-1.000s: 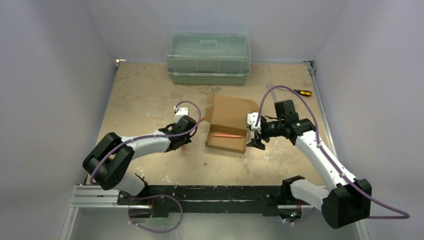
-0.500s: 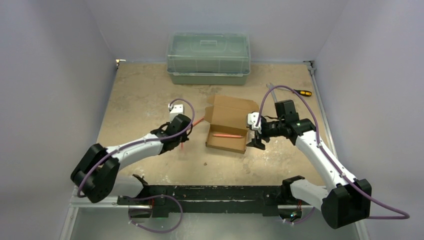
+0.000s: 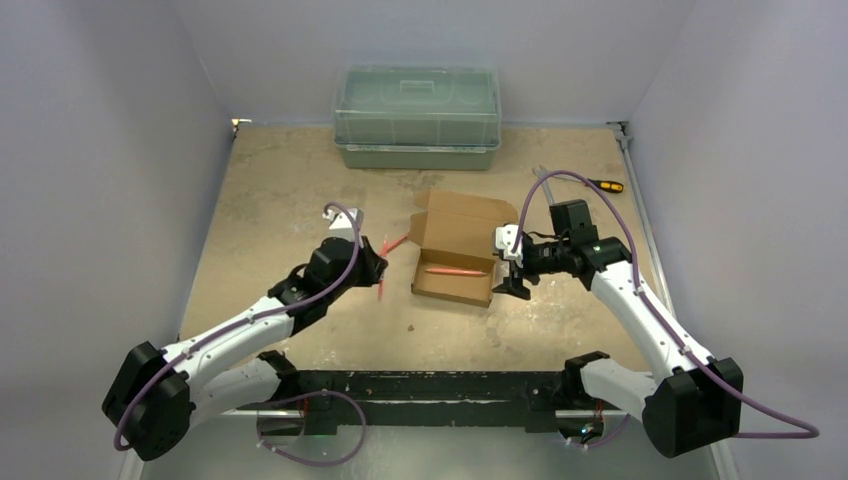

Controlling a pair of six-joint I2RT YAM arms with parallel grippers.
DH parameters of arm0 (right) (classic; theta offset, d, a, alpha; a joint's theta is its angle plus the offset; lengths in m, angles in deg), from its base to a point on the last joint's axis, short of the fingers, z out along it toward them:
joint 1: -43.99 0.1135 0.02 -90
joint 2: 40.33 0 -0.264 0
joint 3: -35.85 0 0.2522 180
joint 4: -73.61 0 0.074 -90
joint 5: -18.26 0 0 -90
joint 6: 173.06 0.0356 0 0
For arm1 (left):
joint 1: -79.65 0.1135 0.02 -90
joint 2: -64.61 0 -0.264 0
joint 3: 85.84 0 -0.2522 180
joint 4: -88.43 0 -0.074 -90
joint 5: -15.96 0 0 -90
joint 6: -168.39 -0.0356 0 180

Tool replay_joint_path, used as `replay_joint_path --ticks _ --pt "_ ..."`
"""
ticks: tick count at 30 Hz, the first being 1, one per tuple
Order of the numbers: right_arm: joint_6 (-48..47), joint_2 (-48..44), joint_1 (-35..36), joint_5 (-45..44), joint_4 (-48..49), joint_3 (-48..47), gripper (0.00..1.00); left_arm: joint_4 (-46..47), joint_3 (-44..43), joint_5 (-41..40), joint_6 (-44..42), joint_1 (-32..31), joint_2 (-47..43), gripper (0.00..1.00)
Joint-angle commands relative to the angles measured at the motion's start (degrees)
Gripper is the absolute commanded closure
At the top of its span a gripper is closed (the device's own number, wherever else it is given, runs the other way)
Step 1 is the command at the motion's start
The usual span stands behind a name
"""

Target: Fold the paper box

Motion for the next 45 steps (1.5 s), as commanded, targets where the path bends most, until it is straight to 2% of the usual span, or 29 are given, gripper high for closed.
replay_joint_path --ticks 1,10,17,25,34,45 --pt "-0.59 -0.21 -0.52 1.82 -0.97 -2.67 0.20 12.61 1.69 14.04 -1.40 0.45 -0.71 1.00" --pt "-0.79 -0.21 -0.63 1.93 -1.21 -2.67 0.20 27.72 1.41 33.28 -4.38 0.33 6.16 1.00" --pt "-1.24 -0.86 -0.70 2.81 -1.81 -2.87 0.20 28.77 -4.39 40.04 -8.22 0.24 14.42 1.00" --pt "-2.02 -0.49 -0.70 3.03 -2.29 -2.95 0.20 22.82 -9.81 38.30 -15.26 -3.34 17.77 1.00" --pt "-2.02 -0.50 -0.79 2.73 -2.18 -2.97 0.20 13.60 -15.98 30.87 -26.30 -5.80 19.70 1.00" --pt "-1.93 -0.01 -1.07 2.29 -2.17 -3.01 0.20 15.04 -17.57 27.02 -40.41 -9.17 19.61 1.00"
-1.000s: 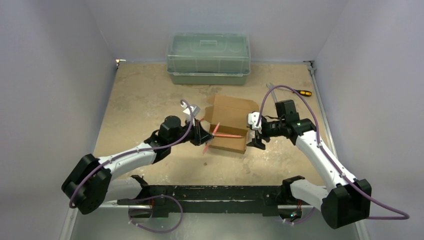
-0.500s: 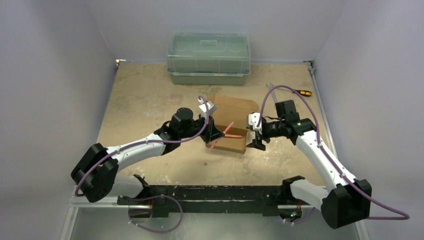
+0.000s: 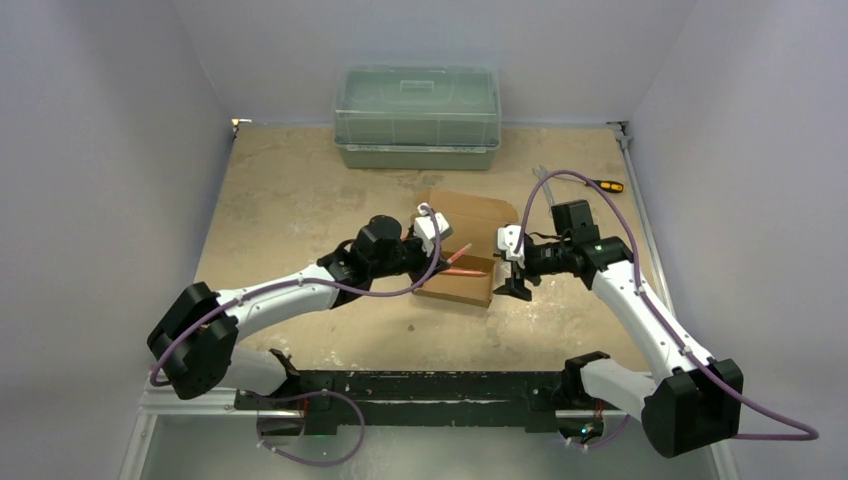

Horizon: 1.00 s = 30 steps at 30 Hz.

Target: Fold the paper box

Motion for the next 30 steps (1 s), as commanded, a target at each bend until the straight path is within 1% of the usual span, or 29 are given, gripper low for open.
replay_joint_path --ticks 1,8,15,20,23,25,30 --pt "-0.54 -0.05 -0.48 0.89 -0.54 -2.67 0.20 2.19 -2.92 -1.27 -8.93 -0.90 -0.24 1.00" --pt "-1.08 -0.52 -1.12 1.17 -0.96 -2.68 0.20 -0.09 -7.17 -0.77 -14.12 -1.53 3.85 1.00" --pt "-2.00 -0.45 -1.32 1.52 -1.71 -2.84 0.20 -0.70 -9.22 -1.29 -20.28 -2.01 8.56 1.00" --pt "-2.16 -0.47 -1.71 1.48 -1.83 -2.84 0.20 1.16 -9.18 -0.90 -20.89 -2.09 11.83 1.00" --pt "-2.31 -0.54 -2.12 1.50 -1.88 -2.86 0.20 2.43 -8.61 -1.42 -21.03 -2.14 13.04 0.95" --pt "-2.42 -0.54 -2.24 1.61 -1.94 -2.77 0.20 2.98 -8.57 -1.70 -20.77 -2.13 13.79 0.88" --pt "-2.44 -0.45 -2.46 1.68 -1.96 -2.84 0.20 4.24 -7.90 -2.22 -19.81 -2.09 14.29 0.75"
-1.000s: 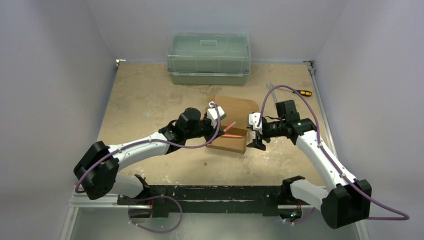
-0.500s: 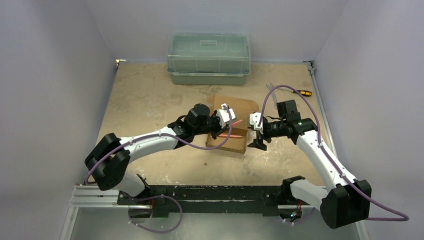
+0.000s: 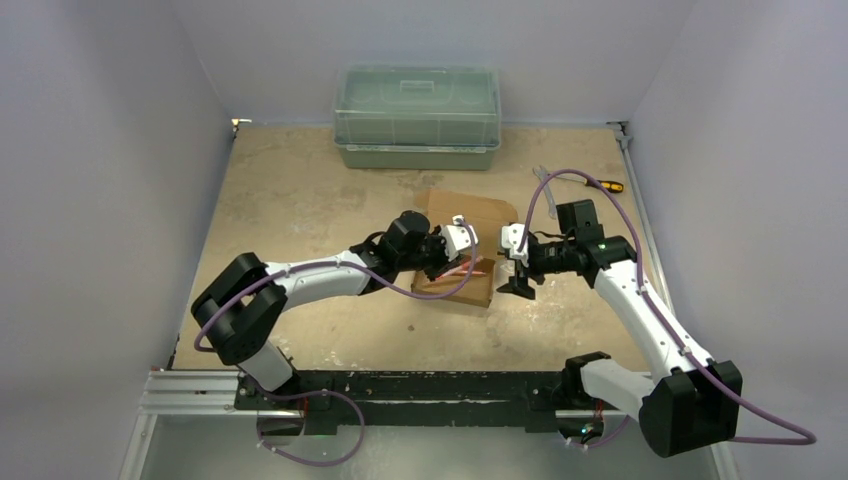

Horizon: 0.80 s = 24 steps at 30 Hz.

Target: Fold the paper box

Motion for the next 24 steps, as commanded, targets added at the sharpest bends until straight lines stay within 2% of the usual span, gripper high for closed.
replay_joint_path --ticks 1,3,7,8,9,13,15,17,21,23,24 --pt "-0.89 -0.43 -0.53 1.67 -0.67 -2.50 0.20 4.31 -0.24 -0.51 -0.19 -0.28 0.11 0.72" --pt "-0.89 -0.47 -0.66 1.74 -0.68 -2.50 0.20 4.61 0.00 -0.97 0.25 -0.32 -0.24 0.67" --pt "0.85 -1.29 -0.98 1.89 -0.36 -3.12 0.19 4.07 0.09 -2.71 2.73 -0.18 -2.33 0.64" --pt "2.15 -1.65 -0.98 1.86 0.19 -3.44 0.13 3.97 0.27 -3.46 3.87 -0.17 -3.44 0.64" --pt "4.03 -2.04 -0.98 1.66 1.00 -3.90 0.03 3.78 0.50 -4.42 5.27 -0.23 -4.59 0.63" --pt "19.47 -4.76 -0.98 -3.69 9.59 -5.80 0.01 -0.89 1.15 -9.10 10.03 0.35 -10.60 0.54" --pt "35.46 -6.07 -0.98 -8.88 17.63 -5.50 0.01 -3.38 2.10 -9.97 12.06 1.77 -13.83 0.51" --pt "46.20 -5.69 -1.06 -15.49 18.86 -6.57 0.01 -5.26 3.32 -10.88 15.10 4.02 -17.80 0.43" --pt "50.72 -4.68 -2.37 -14.90 20.35 -6.43 0.01 -9.67 5.64 -14.42 21.08 10.27 -24.07 0.29" --pt "55.19 -6.37 -4.20 -14.67 23.18 -4.03 0.01 -15.58 4.26 -20.37 22.09 12.05 -25.35 0.19" --pt "54.34 -7.68 -5.27 -13.88 23.62 -3.04 0.01 -18.83 3.07 -22.82 22.30 12.82 -25.22 0.16"
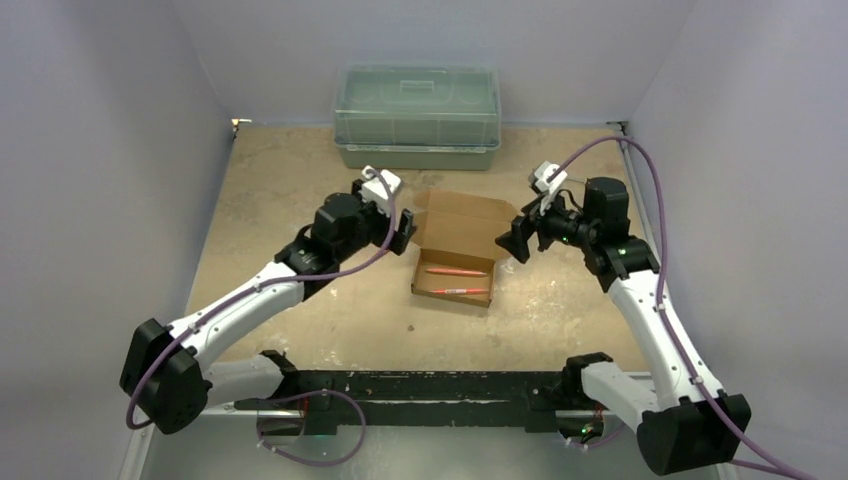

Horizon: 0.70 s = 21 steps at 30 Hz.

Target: Fold the paper box

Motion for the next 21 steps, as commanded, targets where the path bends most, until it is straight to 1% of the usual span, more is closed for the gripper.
replay_joint_path --ticks 1,3,5,7,9,14,15,17,21 --pt "9.29 -4.24 -3.81 -1.88 6.61 3.27 0.01 -13.93 -2.91 -11.58 5.40 3.58 -0.83 0.15" --pt "9.84 -7.46 -4.87 -6.14 9.77 5.88 0.01 -19.18 -6.10 -14.14 4.30 4.25 1.53 0.15" --pt "10.59 -8.54 -5.92 -10.49 11.45 7.18 0.01 -23.30 -8.52 -15.61 2.71 4.79 4.83 0.15" --pt "10.64 -9.11 -6.65 -13.39 12.45 7.98 0.01 -25.75 -10.52 -16.26 1.65 5.22 8.35 0.14" --pt "10.68 -9.65 -6.96 -14.40 12.75 7.90 0.01 -27.37 -12.52 -15.67 0.66 5.21 11.64 0.14" --pt "9.27 -10.06 -7.16 -12.40 11.77 7.50 0.01 -28.60 -17.09 -12.44 -5.24 6.65 17.64 0.19" --pt "9.19 -10.06 -7.11 -12.52 11.95 7.58 0.01 -29.12 -18.34 -11.30 -6.46 7.69 18.43 0.21" --pt "9.16 -10.14 -7.16 -13.29 12.57 7.92 0.01 -29.17 -19.13 -7.14 -9.25 9.40 19.34 0.29" --pt "7.90 -10.50 -7.20 -13.19 12.06 7.90 0.01 -27.08 -16.26 0.54 -13.93 11.47 21.15 0.38"
